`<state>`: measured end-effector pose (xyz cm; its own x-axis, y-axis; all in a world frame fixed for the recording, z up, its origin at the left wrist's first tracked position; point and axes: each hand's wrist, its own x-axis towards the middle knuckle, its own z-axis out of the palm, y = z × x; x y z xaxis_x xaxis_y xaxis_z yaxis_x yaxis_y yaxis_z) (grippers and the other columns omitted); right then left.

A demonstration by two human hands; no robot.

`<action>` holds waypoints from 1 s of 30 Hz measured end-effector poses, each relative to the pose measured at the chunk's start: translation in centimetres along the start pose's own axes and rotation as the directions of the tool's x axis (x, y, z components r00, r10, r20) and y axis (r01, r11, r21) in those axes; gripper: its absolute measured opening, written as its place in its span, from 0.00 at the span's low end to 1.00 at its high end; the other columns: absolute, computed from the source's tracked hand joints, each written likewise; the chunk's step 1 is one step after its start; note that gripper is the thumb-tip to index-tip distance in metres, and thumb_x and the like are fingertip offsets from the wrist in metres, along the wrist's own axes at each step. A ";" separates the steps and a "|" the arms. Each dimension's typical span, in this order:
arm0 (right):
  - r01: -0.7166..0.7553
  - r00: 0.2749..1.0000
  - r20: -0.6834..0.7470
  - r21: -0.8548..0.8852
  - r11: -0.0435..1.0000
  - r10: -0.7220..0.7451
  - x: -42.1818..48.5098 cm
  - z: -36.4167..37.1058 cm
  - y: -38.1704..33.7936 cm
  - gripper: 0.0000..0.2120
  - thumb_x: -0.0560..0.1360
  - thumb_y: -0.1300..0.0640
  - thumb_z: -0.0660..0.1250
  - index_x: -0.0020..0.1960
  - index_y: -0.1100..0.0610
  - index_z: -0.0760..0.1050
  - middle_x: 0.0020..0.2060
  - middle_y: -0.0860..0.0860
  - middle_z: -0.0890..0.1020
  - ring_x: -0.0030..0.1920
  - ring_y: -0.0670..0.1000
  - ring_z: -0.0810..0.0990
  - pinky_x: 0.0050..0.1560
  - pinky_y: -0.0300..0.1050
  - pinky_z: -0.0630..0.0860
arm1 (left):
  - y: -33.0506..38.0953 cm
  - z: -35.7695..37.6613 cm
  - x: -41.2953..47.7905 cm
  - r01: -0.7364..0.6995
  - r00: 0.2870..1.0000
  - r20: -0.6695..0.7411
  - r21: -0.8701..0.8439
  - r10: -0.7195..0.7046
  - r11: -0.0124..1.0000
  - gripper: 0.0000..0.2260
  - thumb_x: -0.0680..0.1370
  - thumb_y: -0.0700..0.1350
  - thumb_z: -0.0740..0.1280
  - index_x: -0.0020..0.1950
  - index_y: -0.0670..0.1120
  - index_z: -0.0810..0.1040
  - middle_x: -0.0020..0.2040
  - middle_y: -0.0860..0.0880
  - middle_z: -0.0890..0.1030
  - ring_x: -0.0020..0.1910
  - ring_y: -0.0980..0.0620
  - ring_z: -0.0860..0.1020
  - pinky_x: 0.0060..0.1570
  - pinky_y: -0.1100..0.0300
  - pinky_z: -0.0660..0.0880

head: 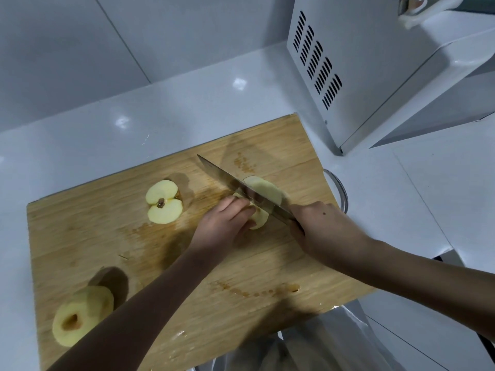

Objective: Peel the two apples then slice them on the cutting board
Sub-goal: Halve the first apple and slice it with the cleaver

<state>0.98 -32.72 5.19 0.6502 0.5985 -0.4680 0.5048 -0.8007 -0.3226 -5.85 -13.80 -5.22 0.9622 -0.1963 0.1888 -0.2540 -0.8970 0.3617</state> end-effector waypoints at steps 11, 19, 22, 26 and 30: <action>-0.065 0.998 -0.015 0.133 0.989 0.067 1.8 2.3 0.6 0.10 0.80 0.55 0.56 0.57 0.57 0.72 0.37 0.51 0.73 0.38 0.52 0.73 0.38 0.44 0.67 | 0.0 -0.1 -0.1 0.017 1.000 0.009 0.013 -0.018 1.000 0.15 0.75 0.49 0.60 0.51 0.44 0.82 0.51 0.46 0.82 0.53 0.50 0.71 0.40 0.56 0.78; 0.003 1.000 -0.015 -0.005 1.000 -0.003 -0.5 0.3 0.0 0.09 0.81 0.55 0.53 0.53 0.55 0.70 0.31 0.45 0.63 0.36 0.50 0.68 0.34 0.42 0.61 | 0.0 -0.1 0.0 0.005 1.000 -0.002 -0.006 -0.005 1.000 0.13 0.74 0.49 0.61 0.51 0.44 0.81 0.52 0.46 0.81 0.52 0.50 0.72 0.38 0.57 0.78; -0.001 1.000 0.004 -0.028 1.000 0.001 -0.4 -0.1 -0.3 0.09 0.81 0.56 0.53 0.55 0.56 0.71 0.32 0.47 0.65 0.37 0.51 0.68 0.33 0.42 0.61 | 0.0 -0.1 0.1 0.007 1.000 -0.004 -0.021 -0.007 1.000 0.13 0.74 0.49 0.62 0.50 0.44 0.82 0.51 0.47 0.81 0.51 0.50 0.72 0.37 0.57 0.78; -0.036 0.998 0.057 -0.021 0.999 0.037 1.3 0.8 -0.7 0.09 0.81 0.57 0.54 0.57 0.57 0.71 0.41 0.52 0.73 0.39 0.51 0.69 0.35 0.41 0.63 | -0.1 -0.1 -0.1 0.007 1.000 -0.002 -0.017 -0.007 1.000 0.13 0.75 0.49 0.61 0.50 0.44 0.82 0.52 0.47 0.81 0.51 0.51 0.72 0.39 0.57 0.78; -0.067 0.995 0.073 0.030 0.997 0.065 2.8 2.9 -0.5 0.10 0.79 0.59 0.57 0.60 0.58 0.70 0.48 0.55 0.78 0.46 0.54 0.75 0.42 0.42 0.67 | 0.0 -0.1 -0.1 0.019 1.000 0.007 0.006 -0.019 1.000 0.14 0.75 0.49 0.61 0.51 0.43 0.82 0.52 0.46 0.82 0.52 0.50 0.71 0.39 0.56 0.78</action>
<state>0.92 -30.77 1.66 0.6385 0.5420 -0.5464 0.4432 -0.8394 -0.3147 -5.97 -13.76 -5.16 0.9674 -0.1821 0.1757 -0.2353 -0.9029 0.3597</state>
